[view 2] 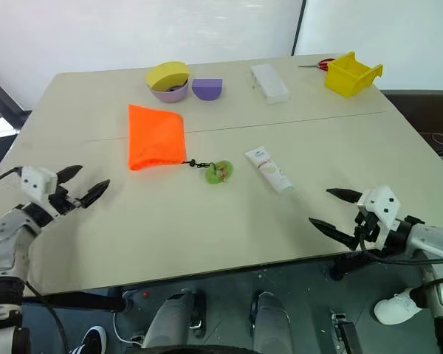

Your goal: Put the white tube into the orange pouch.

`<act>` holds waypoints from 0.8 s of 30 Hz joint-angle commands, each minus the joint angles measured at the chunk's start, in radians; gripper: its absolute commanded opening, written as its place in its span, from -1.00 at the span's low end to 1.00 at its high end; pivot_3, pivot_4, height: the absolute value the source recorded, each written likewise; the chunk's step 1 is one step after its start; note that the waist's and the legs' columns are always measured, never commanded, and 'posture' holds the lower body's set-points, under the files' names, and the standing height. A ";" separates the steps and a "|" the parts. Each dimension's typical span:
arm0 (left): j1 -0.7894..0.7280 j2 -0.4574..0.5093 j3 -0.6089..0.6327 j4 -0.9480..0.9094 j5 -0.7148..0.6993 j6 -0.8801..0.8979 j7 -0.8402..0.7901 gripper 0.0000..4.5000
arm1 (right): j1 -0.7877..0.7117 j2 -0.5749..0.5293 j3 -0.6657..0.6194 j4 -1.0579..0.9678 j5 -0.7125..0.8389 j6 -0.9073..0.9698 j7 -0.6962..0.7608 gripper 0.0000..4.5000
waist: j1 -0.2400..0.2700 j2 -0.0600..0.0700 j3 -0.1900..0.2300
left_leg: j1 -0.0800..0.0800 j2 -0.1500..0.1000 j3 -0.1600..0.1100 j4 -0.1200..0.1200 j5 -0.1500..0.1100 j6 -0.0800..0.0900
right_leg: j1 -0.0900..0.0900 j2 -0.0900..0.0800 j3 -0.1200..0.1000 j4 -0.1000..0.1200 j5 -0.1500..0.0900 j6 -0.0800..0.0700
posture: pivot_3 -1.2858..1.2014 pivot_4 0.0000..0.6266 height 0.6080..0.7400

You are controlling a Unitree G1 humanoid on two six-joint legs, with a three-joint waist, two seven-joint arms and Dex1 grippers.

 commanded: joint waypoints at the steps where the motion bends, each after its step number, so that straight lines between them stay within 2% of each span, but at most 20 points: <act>1: -0.098 -0.003 -0.098 0.020 0.115 -0.161 -0.012 1.00 | -0.061 0.045 0.056 -0.108 0.018 0.048 -0.064 0.98 | -0.001 0.000 0.000 | 0.000 0.000 0.000 0.000 0.000 0.000 | 0.000 0.000 0.000 0.000 0.000 0.000 | 0.03 -0.52 1.00; 6: -0.239 -0.037 -0.178 0.137 0.217 -0.272 0.051 1.00 | -0.143 0.146 0.105 -0.168 0.037 0.149 -0.195 0.98 | -0.002 0.000 0.000 | 0.000 0.000 0.000 0.001 0.000 0.000 | 0.000 0.000 0.000 0.000 0.002 0.000 | 0.03 -0.52 1.00; 10: -0.323 -0.047 -0.257 0.263 0.345 -0.369 0.131 1.00 | -0.172 0.209 0.150 -0.204 0.006 0.161 -0.274 0.98 | -0.002 0.000 0.000 | 0.000 0.000 0.001 0.000 0.002 0.003 | -0.001 0.001 0.000 0.001 0.002 0.000 | 0.03 -0.52 1.00; 16: -0.419 -0.060 -0.299 0.420 0.419 -0.421 0.229 1.00 | -0.164 0.202 0.155 -0.218 -0.006 0.157 -0.280 0.98 | -0.002 -0.001 0.000 | -0.001 0.000 0.001 0.001 0.002 0.004 | -0.001 0.001 0.000 0.001 0.003 0.003 | 0.03 -0.52 1.00; 24: -0.462 -0.079 -0.343 0.516 0.489 -0.433 0.326 1.00 | -0.155 0.192 0.149 -0.226 -0.017 0.148 -0.278 0.98 | -0.002 -0.001 0.000 | -0.001 0.000 0.001 0.001 0.002 0.004 | -0.001 0.001 0.000 0.002 0.002 0.001 | 0.03 -0.52 1.00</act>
